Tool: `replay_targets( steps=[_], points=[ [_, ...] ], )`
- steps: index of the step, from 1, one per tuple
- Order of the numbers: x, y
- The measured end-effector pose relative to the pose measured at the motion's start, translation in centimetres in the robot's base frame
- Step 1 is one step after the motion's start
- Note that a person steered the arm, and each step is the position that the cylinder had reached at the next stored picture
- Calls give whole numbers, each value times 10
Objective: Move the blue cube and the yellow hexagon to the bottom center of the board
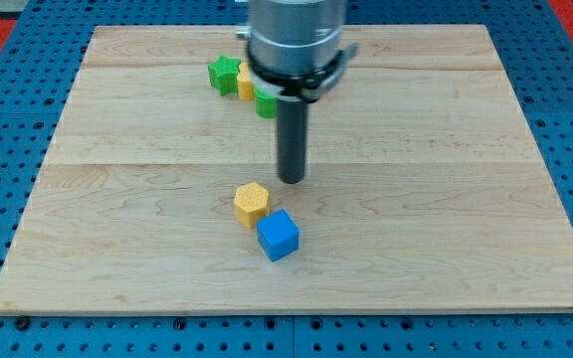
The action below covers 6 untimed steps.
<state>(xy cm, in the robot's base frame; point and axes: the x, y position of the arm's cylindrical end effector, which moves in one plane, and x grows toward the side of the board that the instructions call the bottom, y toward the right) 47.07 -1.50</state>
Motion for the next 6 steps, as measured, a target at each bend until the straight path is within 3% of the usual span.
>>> replay_targets(
  steps=[1, 2, 3, 4, 6],
  points=[
    [49, -13],
    [46, -13],
    [16, -12],
    [19, -7],
    [37, -63]
  ],
)
